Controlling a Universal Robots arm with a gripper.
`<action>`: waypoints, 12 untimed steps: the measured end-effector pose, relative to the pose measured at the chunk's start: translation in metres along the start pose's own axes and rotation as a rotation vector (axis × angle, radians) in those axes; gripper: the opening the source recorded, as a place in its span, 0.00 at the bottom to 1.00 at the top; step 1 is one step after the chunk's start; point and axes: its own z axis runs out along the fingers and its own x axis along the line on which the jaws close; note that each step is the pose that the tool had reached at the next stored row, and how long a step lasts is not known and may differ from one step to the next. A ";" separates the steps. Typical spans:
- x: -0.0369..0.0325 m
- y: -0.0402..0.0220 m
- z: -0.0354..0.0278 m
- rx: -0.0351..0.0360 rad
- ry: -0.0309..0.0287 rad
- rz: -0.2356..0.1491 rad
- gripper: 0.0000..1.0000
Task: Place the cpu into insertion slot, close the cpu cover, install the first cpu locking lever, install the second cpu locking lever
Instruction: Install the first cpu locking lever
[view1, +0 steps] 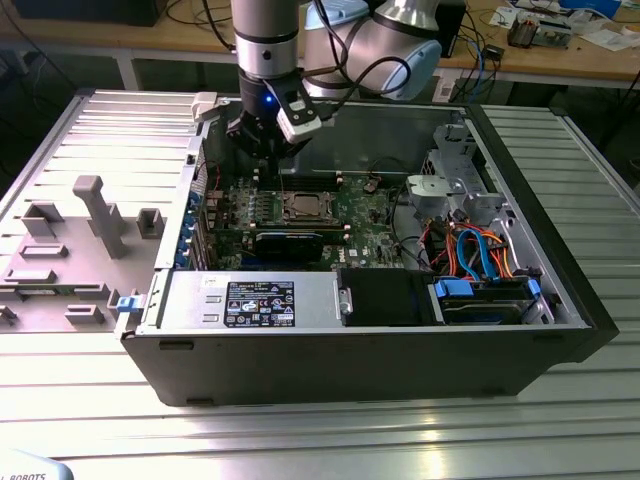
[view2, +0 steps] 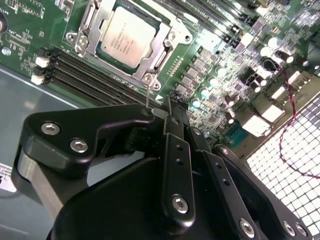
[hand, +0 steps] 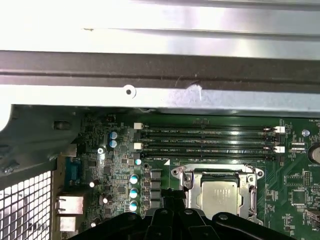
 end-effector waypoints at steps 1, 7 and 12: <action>0.0000 0.0016 0.0000 0.0000 0.0000 0.000 0.11; 0.0000 0.0048 0.0001 0.0000 0.0000 -0.001 0.11; 0.0000 0.0049 0.0002 0.0000 0.0000 -0.001 0.11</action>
